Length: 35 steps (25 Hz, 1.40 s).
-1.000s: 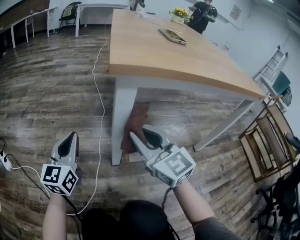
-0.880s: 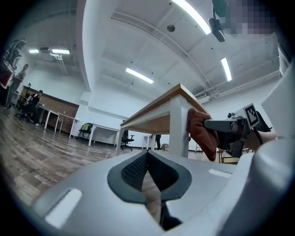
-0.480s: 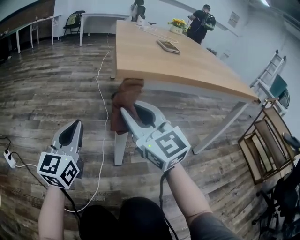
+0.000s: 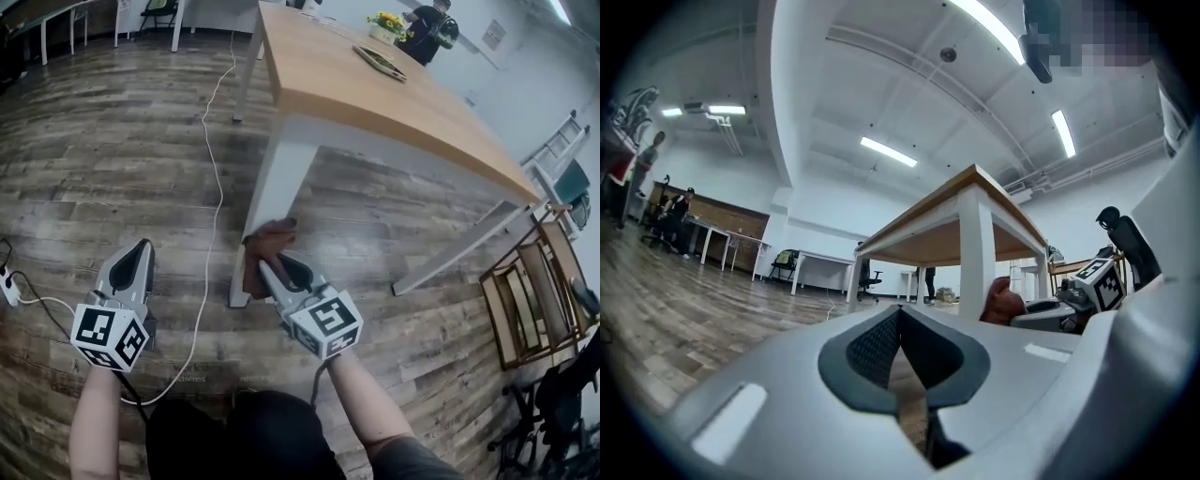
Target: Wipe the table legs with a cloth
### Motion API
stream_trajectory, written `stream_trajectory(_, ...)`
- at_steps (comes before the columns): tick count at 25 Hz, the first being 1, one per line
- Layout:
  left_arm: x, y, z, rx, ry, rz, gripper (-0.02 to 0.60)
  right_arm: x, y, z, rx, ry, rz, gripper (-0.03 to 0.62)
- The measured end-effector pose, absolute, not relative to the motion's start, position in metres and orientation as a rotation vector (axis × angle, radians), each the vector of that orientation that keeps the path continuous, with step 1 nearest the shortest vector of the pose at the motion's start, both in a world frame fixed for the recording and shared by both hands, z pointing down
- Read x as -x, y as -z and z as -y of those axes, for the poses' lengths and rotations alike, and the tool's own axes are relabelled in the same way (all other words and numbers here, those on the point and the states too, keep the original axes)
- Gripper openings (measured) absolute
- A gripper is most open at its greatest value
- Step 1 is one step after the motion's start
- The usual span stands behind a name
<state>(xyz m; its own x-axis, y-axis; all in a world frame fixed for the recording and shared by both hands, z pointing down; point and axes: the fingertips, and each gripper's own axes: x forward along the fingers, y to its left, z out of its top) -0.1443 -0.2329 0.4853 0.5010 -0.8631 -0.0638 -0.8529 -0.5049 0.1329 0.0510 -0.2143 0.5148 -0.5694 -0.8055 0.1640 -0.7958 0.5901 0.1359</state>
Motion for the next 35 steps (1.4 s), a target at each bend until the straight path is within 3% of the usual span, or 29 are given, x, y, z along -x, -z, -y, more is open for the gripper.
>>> stream_trajectory(14, 0.169, -0.561, 0.229, -2.544, 0.103, 1.554, 0.018, -0.057, -0.729, 0.213, -1.276, -0.265, 2.354, 0.066)
stream_trajectory(22, 0.173, -0.595, 0.216, -2.485, 0.054, 1.557, 0.018, -0.043, -0.8, 0.211, -1.168, -0.421, 2.256, 0.066)
stream_trajectory(29, 0.171, -0.579, 0.221, -2.5, 0.051, 1.547, 0.018, -0.051, -0.779, 0.189, -1.132, -0.373, 2.263, 0.066)
stream_trajectory(35, 0.149, -0.529, 0.231, -2.583, 0.144, 1.513, 0.018, -0.089, -0.669, 0.192, -1.224, -0.068, 2.32, 0.066)
